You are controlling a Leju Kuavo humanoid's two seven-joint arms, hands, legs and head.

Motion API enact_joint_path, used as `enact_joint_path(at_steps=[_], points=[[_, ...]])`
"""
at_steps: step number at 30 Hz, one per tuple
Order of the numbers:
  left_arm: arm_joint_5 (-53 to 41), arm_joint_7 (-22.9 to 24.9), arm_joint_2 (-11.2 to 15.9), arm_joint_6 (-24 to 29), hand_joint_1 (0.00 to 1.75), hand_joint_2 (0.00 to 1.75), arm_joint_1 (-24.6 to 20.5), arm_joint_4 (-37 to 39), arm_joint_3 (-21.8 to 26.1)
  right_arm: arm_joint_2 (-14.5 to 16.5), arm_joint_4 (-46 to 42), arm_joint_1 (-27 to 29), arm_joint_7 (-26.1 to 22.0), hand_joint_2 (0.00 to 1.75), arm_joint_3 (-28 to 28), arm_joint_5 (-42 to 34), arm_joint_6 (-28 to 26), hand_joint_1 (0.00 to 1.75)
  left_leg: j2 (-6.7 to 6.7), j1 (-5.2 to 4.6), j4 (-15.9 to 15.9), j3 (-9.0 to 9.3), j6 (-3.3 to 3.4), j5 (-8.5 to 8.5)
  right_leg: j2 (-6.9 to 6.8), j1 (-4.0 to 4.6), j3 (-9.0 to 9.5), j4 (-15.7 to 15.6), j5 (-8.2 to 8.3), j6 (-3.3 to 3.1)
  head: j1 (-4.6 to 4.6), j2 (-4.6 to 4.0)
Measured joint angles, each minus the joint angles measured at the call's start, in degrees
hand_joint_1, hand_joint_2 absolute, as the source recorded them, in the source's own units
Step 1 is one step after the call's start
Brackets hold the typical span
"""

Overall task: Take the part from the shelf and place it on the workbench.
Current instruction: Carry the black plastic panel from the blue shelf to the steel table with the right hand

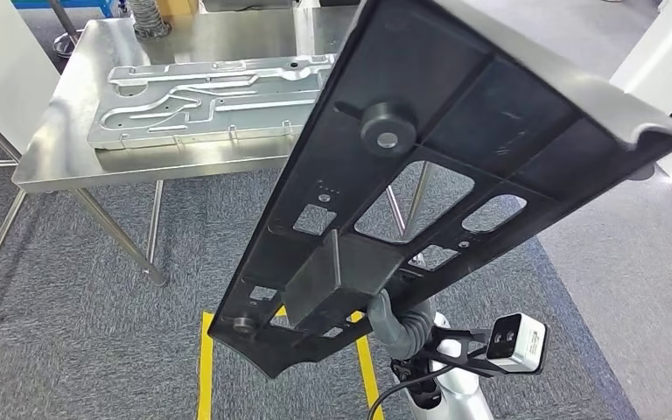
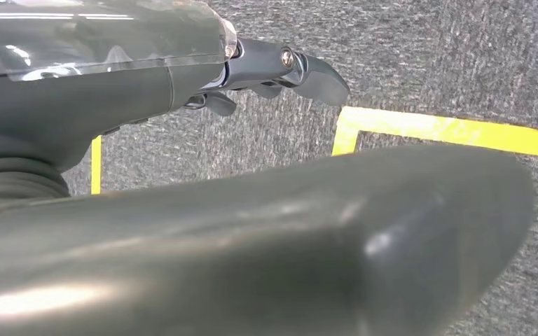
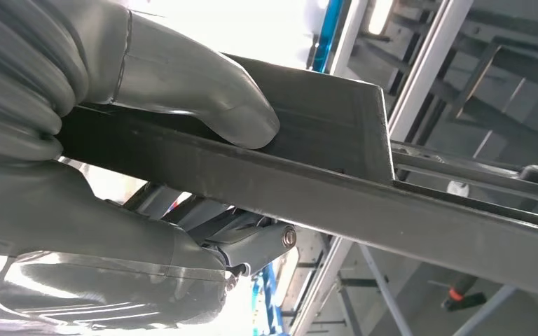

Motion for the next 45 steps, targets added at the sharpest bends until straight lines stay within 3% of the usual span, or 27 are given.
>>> enact_joint_path(at_steps=[1, 2, 4, 6, 9, 11, 14, 16, 17, 19, 21, 24, 26, 27, 30, 31, 32, 33, 35, 37, 39, 41, 43, 45], points=[[-0.02, 0.02, 0.00, 0.00, 0.00, 0.00, 0.02, 0.00, 0.00, -0.01, 0.01, 0.04, 0.00, 1.75, -0.01, 0.08, -0.14, 1.75, -0.04, 0.00, 0.00, 0.31, -0.06, -0.32, -0.01, -0.05, -0.97, 0.14, 0.70, -0.04, 0.00, 0.00], [-0.07, 0.03, 0.00, -0.01, 0.00, 0.00, 0.00, 0.00, 0.00, -0.01, 0.02, 0.00, 0.00, 1.75, -0.01, 0.16, -0.39, 1.75, -0.08, 0.00, 0.01, 0.78, -0.14, -0.68, -0.03, -0.06, -0.79, -1.90, 2.62, -0.23, 0.00, 0.00], [-0.26, 0.05, -0.06, -0.13, 0.00, 0.00, -0.06, 0.00, -0.01, -0.02, 0.03, -0.22, 0.00, 1.75, -0.01, 0.23, -0.98, 1.75, -0.16, -0.02, -0.04, 1.94, -0.43, -1.48, -0.11, 0.15, 1.66, -9.56, 7.81, -0.85, 0.01, 0.00], [-0.38, 0.06, -0.15, -0.32, 0.00, 0.00, -0.18, 0.00, -0.01, -0.04, 0.02, -0.46, 0.00, 1.75, -0.01, 0.20, -1.34, 1.75, -0.15, -0.03, -0.23, 2.56, -1.00, -2.18, -0.24, 0.62, 3.33, -14.51, 9.19, -1.59, 0.02, 0.00], [-0.36, 0.08, -0.17, -0.48, 0.00, 0.00, -0.26, 0.00, -0.01, -0.07, -0.03, -0.49, 0.02, 1.75, -0.02, 0.08, -1.40, 1.75, -0.01, -0.06, 0.35, 3.09, -2.16, -2.28, -0.26, 0.71, 4.27, -15.83, 9.21, -2.88, 0.02, 0.00], [-0.30, 0.08, -0.15, -0.52, 0.00, 0.00, -0.43, 0.00, -0.01, -0.07, -0.05, -0.60, 0.01, 1.75, -0.01, 0.02, -1.33, 1.75, 0.01, -0.01, 3.40, 2.16, -2.69, -2.88, -0.31, 0.39, 5.52, -16.43, 9.33, -3.43, 0.01, 0.00], [-0.19, 0.08, -0.16, -0.54, 0.00, 0.00, -0.55, 0.00, -0.03, -0.06, -0.06, -0.70, 0.01, 1.75, 0.01, -0.04, -1.22, 1.75, 0.01, 0.17, 13.56, -4.14, -3.23, -6.92, -0.34, 0.36, 6.64, -16.68, 8.56, -3.79, 0.00, 0.00], [-0.11, 0.08, -0.13, -0.53, 0.00, 0.00, -0.34, 0.00, -0.02, -0.08, -0.03, -0.57, 0.02, 1.75, 0.01, -0.07, -1.15, 1.75, 0.02, 0.20, 16.61, -7.34, -3.34, -8.18, -0.18, 0.39, 7.40, -16.67, 7.80, -3.78, 0.00, 0.00], [-0.07, 0.08, -0.13, -0.52, 0.00, 0.00, -0.26, 0.00, -0.01, -0.08, -0.01, -0.53, 0.02, 1.75, 0.02, -0.09, -1.08, 1.75, 0.02, 0.20, 15.08, -7.50, -3.32, -6.94, -0.09, 0.39, 7.98, -16.67, 7.35, -3.69, 0.00, 0.00], [0.02, 0.08, -0.12, -0.49, 0.00, 0.00, -0.16, 0.00, 0.00, -0.08, 0.02, -0.53, 0.02, 1.75, 0.03, -0.14, -0.96, 1.75, 0.09, 0.19, 7.61, -5.65, -3.02, -1.49, -0.03, 0.39, 9.37, -16.66, 6.31, -3.37, 0.01, 0.00], [0.09, 0.13, -0.13, -0.38, 0.00, 0.00, -0.13, 0.00, 0.02, -0.07, 0.12, -0.66, 0.05, 1.75, 0.07, -0.13, -0.92, 1.75, 0.17, -0.06, 1.94, -3.96, -2.48, 1.89, 0.00, 0.52, 10.26, -16.56, 5.35, -2.80, 0.01, 0.00], [0.16, 0.30, -0.15, -0.23, 0.00, 0.00, -0.09, 0.00, 0.04, 0.00, 0.23, -0.99, 0.09, 1.75, 0.22, -0.14, -1.09, 1.75, 0.02, -0.23, 0.84, -3.33, -1.33, 2.16, 0.05, 0.63, 10.49, -15.92, 4.84, -1.71, 0.00, 0.00], [0.15, 0.26, -0.20, -0.22, 0.00, 0.00, -0.14, 0.00, 0.04, 0.01, 0.22, -1.26, 0.07, 1.75, 0.26, -0.23, -1.15, 1.75, -0.10, -0.03, 0.52, -2.62, -0.71, 2.05, 0.01, 0.55, 9.36, -13.33, 4.47, -1.09, 0.01, 0.00], [0.14, 0.18, -0.22, -0.24, 0.00, 0.00, -0.17, 0.00, 0.04, 0.00, 0.21, -1.38, 0.05, 1.75, 0.27, -0.28, -1.13, 1.75, -0.13, 0.05, 0.40, -2.23, -0.47, 1.87, -0.01, 0.44, 7.72, -10.53, 3.72, -0.78, 0.02, 0.00], [0.11, -0.23, -0.23, -0.43, 0.00, 0.00, -0.12, 0.00, 0.04, -0.14, 0.24, -1.13, 0.02, 1.75, 0.27, 0.24, -1.07, 1.75, -0.33, 0.01, 0.34, -1.16, -0.14, 0.77, -0.05, 0.09, 0.41, -0.10, -0.32, -0.08, 0.02, 0.00], [0.11, -0.34, -0.23, -0.51, 0.00, 0.00, -0.08, 0.00, 0.04, -0.22, 0.27, -0.95, 0.03, 1.75, 0.27, 0.63, -1.08, 1.75, -0.56, 0.00, 0.34, -0.64, -0.17, 0.32, -0.05, 0.02, -1.17, 1.17, -0.81, 0.01, 0.02, 0.00], [0.13, -0.43, -0.24, -0.58, 0.00, 0.00, -0.05, 0.00, 0.04, -0.31, 0.31, -0.81, 0.04, 1.75, 0.27, 0.99, -1.09, 1.75, -0.89, 0.00, 0.34, -0.02, -0.24, -0.15, -0.04, -0.01, -1.72, 0.40, -0.11, 0.02, 0.02, 0.00], [0.13, -0.48, -0.27, -0.62, 0.00, 0.00, -0.05, 0.00, 0.04, -0.39, 0.33, -0.72, 0.05, 1.75, 0.27, 1.18, -1.09, 1.75, -1.30, -0.01, 0.33, 0.71, -0.34, -0.64, 0.07, 0.00, -1.23, -2.40, 1.87, -0.11, 0.02, 0.00], [0.12, -0.55, -0.47, -0.68, 0.00, 0.00, -0.12, 0.00, 0.04, -0.50, 0.34, -0.59, 0.05, 1.75, 0.26, 1.27, -1.08, 1.75, -1.99, 0.00, 0.30, 1.98, -0.63, -1.66, 1.06, 0.15, 0.90, -10.31, 7.64, -0.81, 0.02, 0.00], [0.13, -0.64, -0.67, -0.73, 0.00, 0.00, -0.17, 0.00, 0.04, -0.61, 0.35, -0.49, 0.07, 1.75, 0.25, 1.26, -1.01, 1.75, -2.58, 0.06, 0.06, 2.66, -1.18, -2.45, 1.82, 0.48, 2.10, -14.74, 10.58, -1.66, 0.08, 0.00], [0.13, -0.73, -0.69, -0.74, 0.00, 0.00, -0.04, 0.00, 0.04, -0.62, 0.34, -0.43, 0.09, 1.75, 0.24, 0.90, -0.79, 1.75, -2.83, 0.05, 0.18, 3.18, -1.91, -2.49, 1.66, 0.58, 2.74, -15.49, 10.42, -2.42, 0.13, 0.00], [0.11, -0.79, -0.67, -0.68, 0.00, 0.00, -0.04, 0.00, 0.04, -0.56, 0.35, -0.40, 0.08, 1.75, 0.19, 0.42, -0.61, 1.75, -1.99, 0.02, 2.15, 2.94, -2.52, -2.55, 1.46, 0.34, 4.12, -16.21, 10.26, -3.08, 0.11, 0.00], [0.08, -0.80, -0.71, -0.61, 0.00, 0.00, -0.29, 0.00, 0.04, -0.49, 0.36, -0.37, 0.04, 1.75, 0.14, 0.34, -0.52, 1.75, -0.83, 0.12, 7.75, -0.12, -2.92, -4.14, 1.18, 0.26, 5.37, -16.56, 9.64, -3.51, 0.12, 0.00], [0.04, -0.69, -0.74, -0.56, 0.00, 0.00, -0.32, 0.00, 0.04, -0.45, 0.38, -0.24, 0.03, 1.75, 0.11, 0.48, -0.42, 1.75, -0.43, 0.20, 14.46, -4.79, -3.23, -7.02, 1.02, 0.31, 6.21, -16.55, 8.75, -3.70, 0.11, 0.00]])
